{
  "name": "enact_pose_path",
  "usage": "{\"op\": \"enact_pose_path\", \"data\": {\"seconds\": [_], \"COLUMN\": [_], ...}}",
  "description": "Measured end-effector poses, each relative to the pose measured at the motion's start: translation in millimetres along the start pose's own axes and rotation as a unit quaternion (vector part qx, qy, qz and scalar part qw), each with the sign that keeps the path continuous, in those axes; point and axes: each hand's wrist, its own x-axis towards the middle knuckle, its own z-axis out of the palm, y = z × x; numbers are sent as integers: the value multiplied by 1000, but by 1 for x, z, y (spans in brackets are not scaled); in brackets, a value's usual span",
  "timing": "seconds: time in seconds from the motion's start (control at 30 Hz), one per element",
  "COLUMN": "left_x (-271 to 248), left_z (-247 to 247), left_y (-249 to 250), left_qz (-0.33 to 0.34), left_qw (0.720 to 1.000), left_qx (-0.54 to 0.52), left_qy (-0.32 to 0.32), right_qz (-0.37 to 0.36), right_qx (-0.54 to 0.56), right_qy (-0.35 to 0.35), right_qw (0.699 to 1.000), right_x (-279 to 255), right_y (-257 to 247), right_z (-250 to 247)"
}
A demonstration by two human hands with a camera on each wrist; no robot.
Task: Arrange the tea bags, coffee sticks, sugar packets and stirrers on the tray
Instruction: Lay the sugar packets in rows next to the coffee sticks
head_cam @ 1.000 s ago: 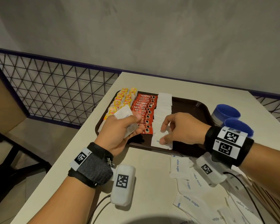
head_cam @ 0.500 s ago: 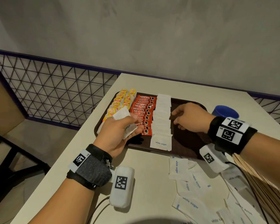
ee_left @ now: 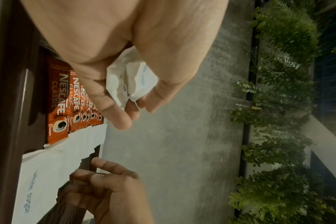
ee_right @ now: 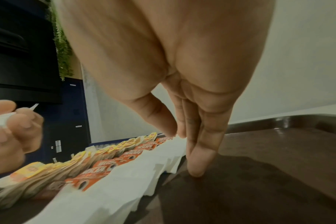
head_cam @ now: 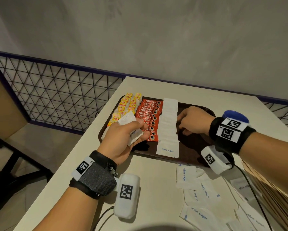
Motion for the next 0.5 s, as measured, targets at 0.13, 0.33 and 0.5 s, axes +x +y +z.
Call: {"op": "enact_pose_path", "data": {"seconds": [0.13,0.33,0.5], "left_x": [1,1,2], "left_z": [-2,-1,-1], "left_y": [1,1,1], "left_qz": [2,3,4], "left_qw": [1000,1000,1000], "left_qx": [4,0,1], "left_qy": [2,-4,-2], "right_qz": [37,50,62], "right_qx": [74,101,118], "right_qy": [15,25,39], "right_qw": [996,993,990], "right_x": [18,34,38], "right_y": [-1,-6,-7], "right_z": [-6,-5,-10]}}
